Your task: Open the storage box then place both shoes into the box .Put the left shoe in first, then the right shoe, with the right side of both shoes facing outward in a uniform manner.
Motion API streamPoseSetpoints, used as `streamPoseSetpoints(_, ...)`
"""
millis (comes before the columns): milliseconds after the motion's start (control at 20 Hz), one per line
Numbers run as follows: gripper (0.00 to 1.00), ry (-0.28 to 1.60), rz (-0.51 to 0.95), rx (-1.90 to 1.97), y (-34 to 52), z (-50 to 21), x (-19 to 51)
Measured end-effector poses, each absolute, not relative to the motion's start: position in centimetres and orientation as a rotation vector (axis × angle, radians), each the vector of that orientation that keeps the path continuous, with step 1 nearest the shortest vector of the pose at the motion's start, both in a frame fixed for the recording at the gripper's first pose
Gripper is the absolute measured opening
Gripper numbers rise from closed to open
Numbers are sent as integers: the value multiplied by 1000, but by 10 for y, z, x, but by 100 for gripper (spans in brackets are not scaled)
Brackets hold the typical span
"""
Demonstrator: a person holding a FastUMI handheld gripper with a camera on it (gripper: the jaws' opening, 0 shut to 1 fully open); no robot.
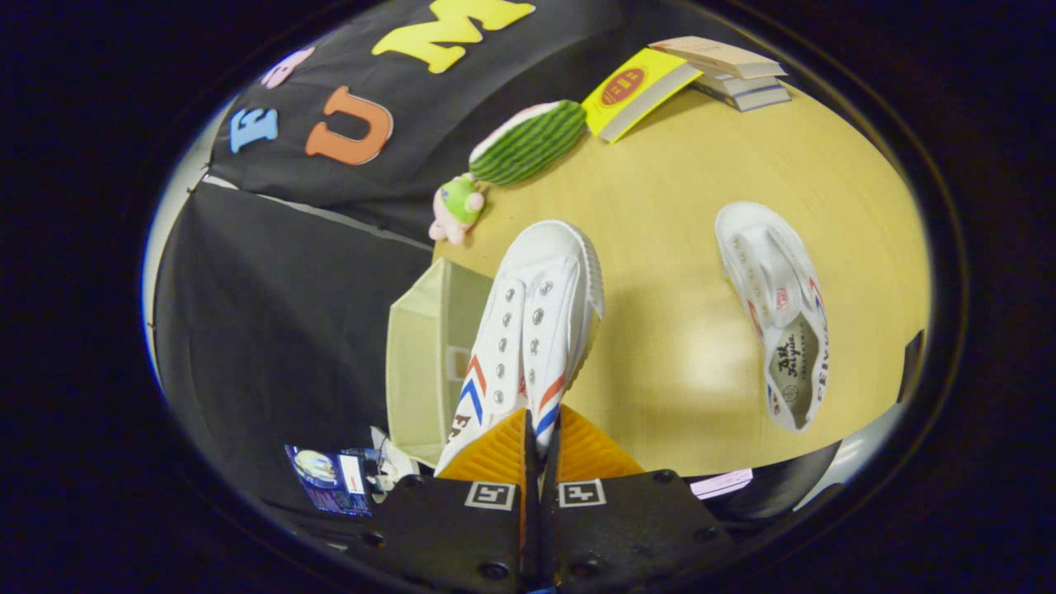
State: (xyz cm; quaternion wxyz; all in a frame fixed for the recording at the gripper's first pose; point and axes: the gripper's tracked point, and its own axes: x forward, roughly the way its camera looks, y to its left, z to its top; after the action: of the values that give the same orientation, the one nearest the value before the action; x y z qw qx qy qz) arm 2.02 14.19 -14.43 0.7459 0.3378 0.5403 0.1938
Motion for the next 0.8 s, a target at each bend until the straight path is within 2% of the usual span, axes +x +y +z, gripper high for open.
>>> streamPoseSetpoints(200, 6, 1137, 531, 743, 203, -79, 22)
streamPoseSetpoints(350, 6, 1144, 566, 681, 261, -63, 36)
streamPoseSetpoints(800, 6, 1367, 540, 530, 375, -145, 36)
